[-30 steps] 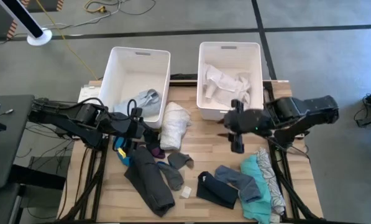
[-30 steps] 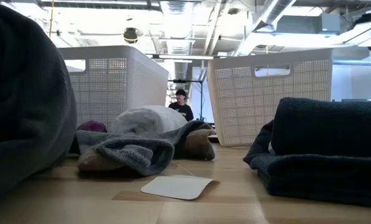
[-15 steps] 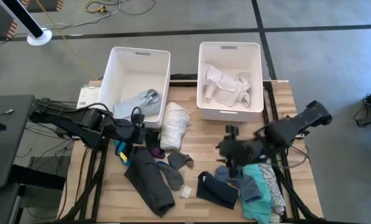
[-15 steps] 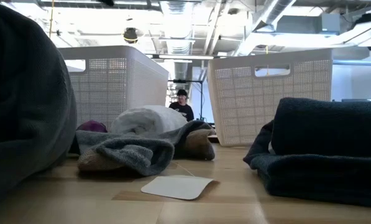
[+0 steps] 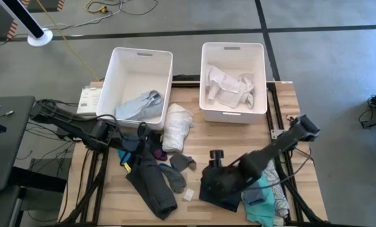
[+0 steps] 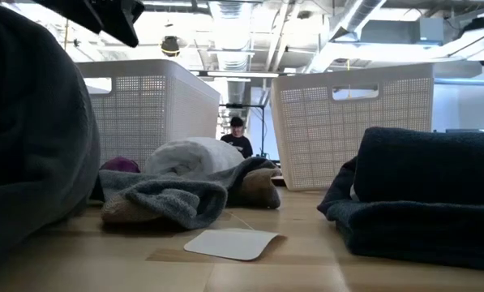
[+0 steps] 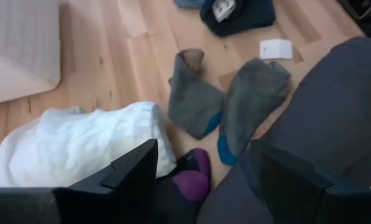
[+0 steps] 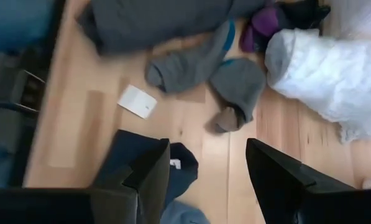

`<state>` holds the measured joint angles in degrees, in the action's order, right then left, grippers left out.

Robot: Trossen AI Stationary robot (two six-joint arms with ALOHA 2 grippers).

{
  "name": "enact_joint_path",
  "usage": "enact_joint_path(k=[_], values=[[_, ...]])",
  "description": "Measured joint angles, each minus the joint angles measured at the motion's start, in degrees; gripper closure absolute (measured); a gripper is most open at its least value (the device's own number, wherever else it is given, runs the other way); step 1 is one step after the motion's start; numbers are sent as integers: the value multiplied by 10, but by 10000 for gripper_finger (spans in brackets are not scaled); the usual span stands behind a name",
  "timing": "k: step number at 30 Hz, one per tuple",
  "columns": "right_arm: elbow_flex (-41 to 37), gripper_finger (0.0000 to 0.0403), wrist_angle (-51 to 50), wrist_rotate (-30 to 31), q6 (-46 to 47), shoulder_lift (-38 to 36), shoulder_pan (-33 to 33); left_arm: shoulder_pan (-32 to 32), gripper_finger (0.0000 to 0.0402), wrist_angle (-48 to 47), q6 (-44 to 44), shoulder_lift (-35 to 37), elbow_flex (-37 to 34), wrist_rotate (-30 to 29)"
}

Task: Sort clothes
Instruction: Put the top gray sock into the left white bin

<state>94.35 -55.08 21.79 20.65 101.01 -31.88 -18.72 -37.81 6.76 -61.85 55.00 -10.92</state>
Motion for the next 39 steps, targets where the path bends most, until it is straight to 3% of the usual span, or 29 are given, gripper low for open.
enact_joint_path(k=[8,15,20,27,39], values=[[0,178,-2,40,2,99,26,-28,150,13,7,0,0,-1],[0,178,12,41,5,154,69,-43,150,13,4,0,0,-2],[0,178,28,42,1,166,95,-51,150,13,1,0,0,-2],[-33,178,125,26,-10,169,118,-57,150,13,-6,0,0,-2],[-38,187,144,23,-7,226,126,-57,150,14,-6,0,0,-2]])
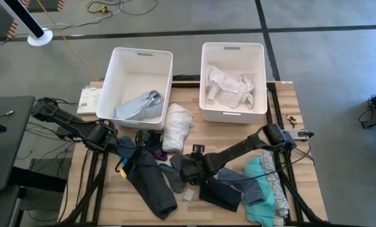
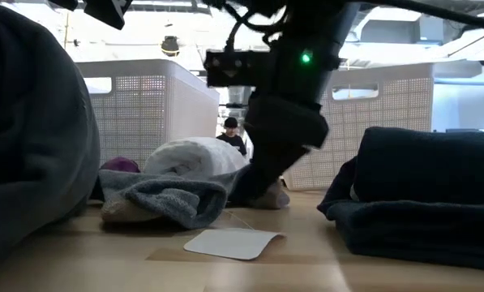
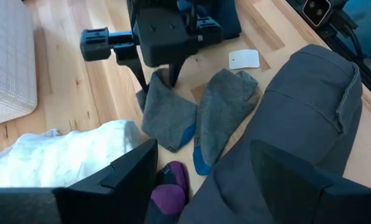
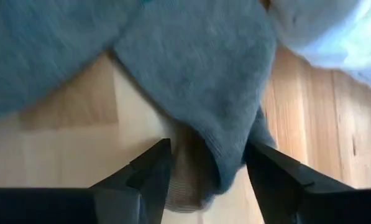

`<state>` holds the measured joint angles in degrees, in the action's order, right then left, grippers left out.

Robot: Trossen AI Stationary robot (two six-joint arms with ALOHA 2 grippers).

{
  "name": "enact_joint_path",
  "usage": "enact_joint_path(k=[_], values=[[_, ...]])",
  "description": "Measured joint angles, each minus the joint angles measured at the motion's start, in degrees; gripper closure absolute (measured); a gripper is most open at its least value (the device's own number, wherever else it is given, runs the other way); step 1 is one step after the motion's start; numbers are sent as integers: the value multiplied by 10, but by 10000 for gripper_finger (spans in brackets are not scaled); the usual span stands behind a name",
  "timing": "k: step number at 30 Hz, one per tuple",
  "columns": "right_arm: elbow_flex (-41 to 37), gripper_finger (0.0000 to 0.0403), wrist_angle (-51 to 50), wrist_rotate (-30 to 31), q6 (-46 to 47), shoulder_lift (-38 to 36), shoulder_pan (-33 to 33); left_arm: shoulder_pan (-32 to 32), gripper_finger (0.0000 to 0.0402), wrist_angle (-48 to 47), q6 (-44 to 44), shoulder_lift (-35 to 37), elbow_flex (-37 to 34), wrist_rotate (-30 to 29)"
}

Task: Sort clothes
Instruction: Put the top gray sock into the left white bin

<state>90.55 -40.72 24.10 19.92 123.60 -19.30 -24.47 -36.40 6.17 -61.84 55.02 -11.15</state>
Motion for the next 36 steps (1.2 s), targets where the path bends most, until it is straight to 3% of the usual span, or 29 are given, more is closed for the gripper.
enact_joint_path(k=[5,10,12,22,36], values=[[1,246,7,0,-3,5,3,0,150,3,0,0,0,0],[1,365,3,0,-3,3,7,0,150,3,0,0,0,0],[1,390,3,0,-2,2,7,0,150,3,0,0,0,0],[1,399,-14,0,0,-27,2,0,150,3,-2,0,0,0],[1,401,2,31,-36,-187,-10,0,150,18,2,0,0,0]])
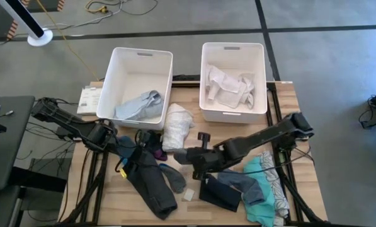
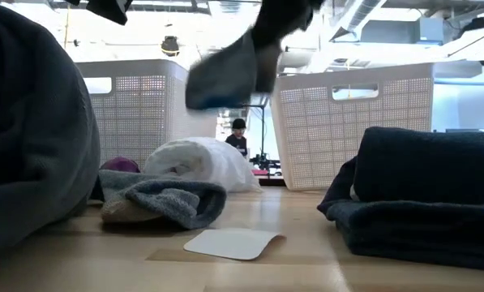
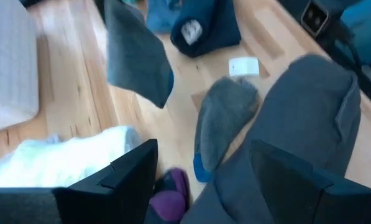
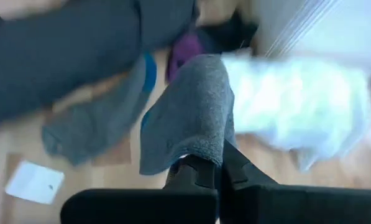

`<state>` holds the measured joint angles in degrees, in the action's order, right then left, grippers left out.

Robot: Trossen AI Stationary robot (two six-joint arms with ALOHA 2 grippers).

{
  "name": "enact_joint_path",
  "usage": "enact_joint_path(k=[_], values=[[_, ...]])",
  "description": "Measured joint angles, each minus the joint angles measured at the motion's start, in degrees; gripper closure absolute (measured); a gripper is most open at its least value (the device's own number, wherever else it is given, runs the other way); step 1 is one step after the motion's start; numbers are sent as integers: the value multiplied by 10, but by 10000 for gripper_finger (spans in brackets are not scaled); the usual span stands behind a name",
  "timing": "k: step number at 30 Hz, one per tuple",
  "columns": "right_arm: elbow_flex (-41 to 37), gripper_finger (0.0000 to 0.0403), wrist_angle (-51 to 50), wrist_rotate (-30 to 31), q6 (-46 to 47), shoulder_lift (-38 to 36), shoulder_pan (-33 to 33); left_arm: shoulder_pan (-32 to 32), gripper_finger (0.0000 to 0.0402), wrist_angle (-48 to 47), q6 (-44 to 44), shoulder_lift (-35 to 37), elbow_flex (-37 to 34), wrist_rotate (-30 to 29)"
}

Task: Sort clothes
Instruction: Put the top gray sock into the left white bin

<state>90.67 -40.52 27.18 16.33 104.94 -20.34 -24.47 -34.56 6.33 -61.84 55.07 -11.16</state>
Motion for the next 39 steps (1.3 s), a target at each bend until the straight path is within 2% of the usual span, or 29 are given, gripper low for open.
enact_joint_path(k=[12,16,23,31,34,39], values=[[0,402,119,14,-130,-102,-12,0,150,219,108,0,0,-29],[0,402,149,14,-168,-117,-9,0,150,294,152,0,0,-52],[0,402,184,11,-231,-120,0,6,150,386,191,-1,0,-58],[0,402,230,-15,-285,-120,4,37,150,399,181,-1,0,-76],[0,402,235,-24,-293,-119,4,47,152,394,179,-1,0,-64],[0,401,234,-25,-295,-119,9,48,198,389,185,-5,0,-47]])
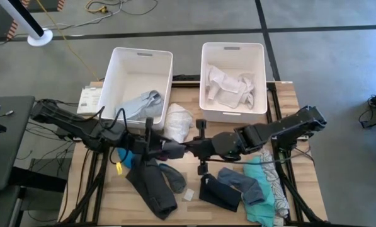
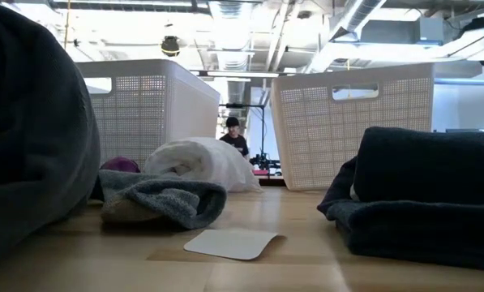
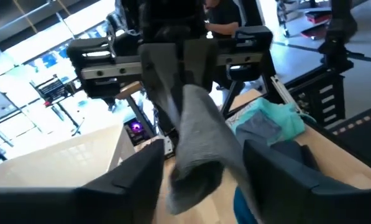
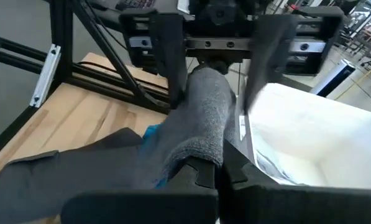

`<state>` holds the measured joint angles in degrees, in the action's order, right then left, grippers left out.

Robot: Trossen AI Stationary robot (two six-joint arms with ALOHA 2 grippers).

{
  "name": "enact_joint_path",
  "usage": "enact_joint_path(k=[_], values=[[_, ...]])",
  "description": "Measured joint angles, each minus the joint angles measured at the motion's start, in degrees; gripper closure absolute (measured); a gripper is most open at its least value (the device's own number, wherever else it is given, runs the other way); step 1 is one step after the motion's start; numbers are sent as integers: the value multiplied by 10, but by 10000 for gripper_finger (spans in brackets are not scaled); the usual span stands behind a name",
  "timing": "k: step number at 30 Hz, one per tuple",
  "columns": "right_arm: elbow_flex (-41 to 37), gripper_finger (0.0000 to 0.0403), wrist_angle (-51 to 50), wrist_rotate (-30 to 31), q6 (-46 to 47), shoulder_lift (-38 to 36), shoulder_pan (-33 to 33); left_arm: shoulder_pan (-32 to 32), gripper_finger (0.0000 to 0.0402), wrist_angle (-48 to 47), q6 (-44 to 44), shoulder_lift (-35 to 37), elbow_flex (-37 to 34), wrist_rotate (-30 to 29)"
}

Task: Sort clothes
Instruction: Put the top gray sock into the left white bin

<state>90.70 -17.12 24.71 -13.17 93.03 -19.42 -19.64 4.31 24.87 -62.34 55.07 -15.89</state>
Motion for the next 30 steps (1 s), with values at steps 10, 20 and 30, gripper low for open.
enact_joint_path(k=[10,20,30], values=[[0,396,-1,-1,-4,0,1,2,376,-5,40,-31,0,6],[0,395,-3,-1,-4,0,8,4,397,-9,62,-33,3,5],[0,394,-20,6,-4,0,26,5,369,1,118,-33,3,-32]])
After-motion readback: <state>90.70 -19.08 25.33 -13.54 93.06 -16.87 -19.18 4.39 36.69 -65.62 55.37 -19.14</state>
